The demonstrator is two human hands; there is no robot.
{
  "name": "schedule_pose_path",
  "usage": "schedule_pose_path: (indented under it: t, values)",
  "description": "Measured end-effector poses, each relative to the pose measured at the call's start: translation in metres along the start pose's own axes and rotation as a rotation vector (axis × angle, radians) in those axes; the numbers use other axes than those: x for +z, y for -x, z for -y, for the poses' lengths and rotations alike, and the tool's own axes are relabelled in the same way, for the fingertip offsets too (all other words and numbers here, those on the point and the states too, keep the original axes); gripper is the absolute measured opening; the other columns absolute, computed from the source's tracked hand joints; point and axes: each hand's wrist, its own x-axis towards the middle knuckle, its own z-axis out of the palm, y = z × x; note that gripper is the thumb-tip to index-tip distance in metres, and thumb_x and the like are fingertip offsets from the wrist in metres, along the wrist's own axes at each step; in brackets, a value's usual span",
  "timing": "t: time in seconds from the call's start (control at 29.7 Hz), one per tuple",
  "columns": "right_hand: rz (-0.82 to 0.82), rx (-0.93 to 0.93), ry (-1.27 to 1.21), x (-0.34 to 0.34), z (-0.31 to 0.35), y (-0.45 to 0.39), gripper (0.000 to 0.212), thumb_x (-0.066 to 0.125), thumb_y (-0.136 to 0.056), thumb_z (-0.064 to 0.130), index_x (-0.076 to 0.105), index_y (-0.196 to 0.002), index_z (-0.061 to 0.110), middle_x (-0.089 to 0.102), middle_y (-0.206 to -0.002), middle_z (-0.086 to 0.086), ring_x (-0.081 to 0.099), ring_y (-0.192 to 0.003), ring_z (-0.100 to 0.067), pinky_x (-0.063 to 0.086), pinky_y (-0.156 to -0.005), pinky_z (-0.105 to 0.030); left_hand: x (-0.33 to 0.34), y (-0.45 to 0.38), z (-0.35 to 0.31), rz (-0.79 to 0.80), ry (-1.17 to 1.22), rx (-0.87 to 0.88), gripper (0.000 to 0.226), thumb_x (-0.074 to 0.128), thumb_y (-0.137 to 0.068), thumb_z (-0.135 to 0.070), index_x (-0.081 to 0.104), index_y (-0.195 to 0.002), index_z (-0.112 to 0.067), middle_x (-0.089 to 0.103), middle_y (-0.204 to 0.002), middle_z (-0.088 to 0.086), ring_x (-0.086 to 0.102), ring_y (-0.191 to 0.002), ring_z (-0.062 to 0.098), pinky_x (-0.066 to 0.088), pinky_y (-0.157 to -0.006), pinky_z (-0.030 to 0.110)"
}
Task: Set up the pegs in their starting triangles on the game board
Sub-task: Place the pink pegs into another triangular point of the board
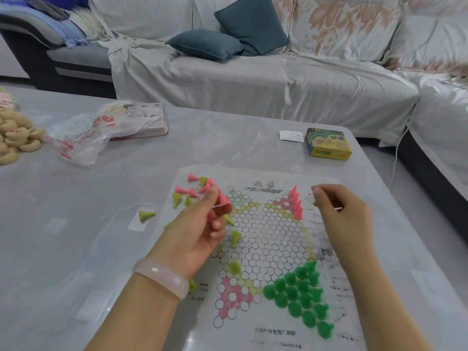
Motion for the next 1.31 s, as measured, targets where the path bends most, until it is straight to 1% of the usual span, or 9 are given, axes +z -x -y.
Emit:
schedule_pose_path:
  t: [0.1, 0.2, 0.44, 0.71, 0.84, 1.01, 1.15, 1.25, 1.31]
  values:
    - [0.214, -0.063, -0.1, 0.005, 0.029, 0.007, 0.012, 0.056, -0.086, 0.02, 0.062, -0.088, 0.031, 0.064, -0.076, 0.013, 0.058, -0.066, 0.005, 0.045, -0.061, -0.006, 0.007, 0.002, 0.005, 0.048, -0.107, -0.018, 0.023, 0.059, -0.075, -0.03, 0.061, -0.061, -0.012, 0.055, -0.06, -0.001, 0.037, -0.041, 0.005, 0.031, -0.035, 0.013]
    - [0.429, -0.127, -0.092, 0.016, 0.047, 0.019, 0.016, 0.057, -0.086, 0.02, 0.062, -0.092, 0.034, 0.063, -0.076, 0.014, 0.053, -0.062, 0.009, 0.042, -0.057, -0.007, 0.012, 0.004, 0.009, 0.074, -0.205, -0.024, 0.018, 0.062, -0.072, -0.028, 0.06, -0.07, -0.01, 0.056, -0.059, -0.004, 0.037, -0.044, 0.005, 0.031, -0.038, 0.013]
    - [0.533, -0.121, -0.155, 0.024, 0.052, 0.024, 0.012, 0.063, -0.082, 0.02, 0.069, -0.092, 0.026, 0.07, -0.081, 0.008, 0.062, -0.076, -0.006, 0.052, -0.071, -0.022, 0.018, 0.008, 0.012, 0.074, -0.238, 0.009, 0.021, 0.064, -0.065, -0.025, 0.059, -0.072, -0.006, 0.057, -0.055, -0.004, 0.035, -0.043, 0.005, 0.031, -0.038, 0.012]
    - [0.525, -0.031, -0.36, 0.02, 0.051, 0.021, 0.011, 0.065, -0.08, 0.009, 0.07, -0.088, 0.015, 0.072, -0.079, 0.003, 0.065, -0.074, 0.0, 0.047, -0.065, -0.009, 0.02, 0.003, 0.012, 0.1, -0.218, 0.017, 0.014, 0.064, -0.064, -0.021, 0.063, -0.07, -0.008, 0.06, -0.058, -0.003, 0.038, -0.044, 0.004, 0.033, -0.039, 0.012]
    - [0.478, -0.04, -0.343, 0.019, 0.052, 0.02, 0.009, 0.065, -0.08, 0.009, 0.07, -0.084, 0.015, 0.071, -0.073, 0.004, 0.063, -0.068, 0.003, 0.046, -0.062, -0.008, 0.024, 0.002, 0.014, 0.113, -0.215, 0.006, 0.009, 0.061, -0.078, -0.017, 0.063, -0.075, -0.008, 0.06, -0.061, -0.003, 0.041, -0.045, 0.004, 0.036, -0.04, 0.013]
    - [0.203, 0.062, -0.325, -0.002, 0.037, 0.013, 0.007, 0.063, -0.082, 0.017, 0.067, -0.082, 0.023, 0.072, -0.076, 0.004, 0.062, -0.068, -0.003, 0.051, -0.066, -0.017, 0.022, 0.001, 0.014, 0.011, -0.193, -0.009, 0.014, 0.048, -0.09, -0.01, 0.061, -0.085, -0.007, 0.061, -0.071, 0.004, 0.046, -0.052, 0.009, 0.038, -0.043, 0.016]
    - [-0.015, 0.173, -0.329, -0.021, 0.021, 0.0, 0.014, 0.061, -0.084, 0.015, 0.066, -0.077, 0.025, 0.072, -0.075, 0.008, 0.063, -0.072, -0.006, 0.05, -0.072, -0.024, 0.022, 0.002, 0.01, -0.01, -0.13, -0.014, 0.02, 0.042, -0.087, 0.003, 0.06, -0.091, -0.005, 0.059, -0.081, 0.008, 0.05, -0.061, 0.012, 0.041, -0.055, 0.021]
    - [0.019, 0.196, -0.288, -0.016, 0.024, -0.014, 0.007, 0.063, -0.081, 0.017, 0.064, -0.078, 0.022, 0.071, -0.076, 0.004, 0.065, -0.073, -0.009, 0.053, -0.074, -0.028, 0.019, 0.003, 0.007, 0.017, -0.104, -0.01, 0.022, 0.04, -0.086, 0.003, 0.059, -0.094, -0.005, 0.059, -0.084, 0.009, 0.052, -0.063, 0.012, 0.045, -0.054, 0.02]
    - [0.105, 0.152, -0.132, -0.006, 0.025, -0.028, 0.005, 0.064, -0.08, 0.018, 0.062, -0.078, 0.023, 0.071, -0.081, 0.001, 0.066, -0.077, -0.016, 0.055, -0.076, -0.034, 0.018, 0.004, 0.006, 0.033, -0.09, -0.018, 0.023, 0.04, -0.086, 0.003, 0.059, -0.095, -0.005, 0.06, -0.086, 0.01, 0.052, -0.062, 0.012, 0.048, -0.05, 0.017]
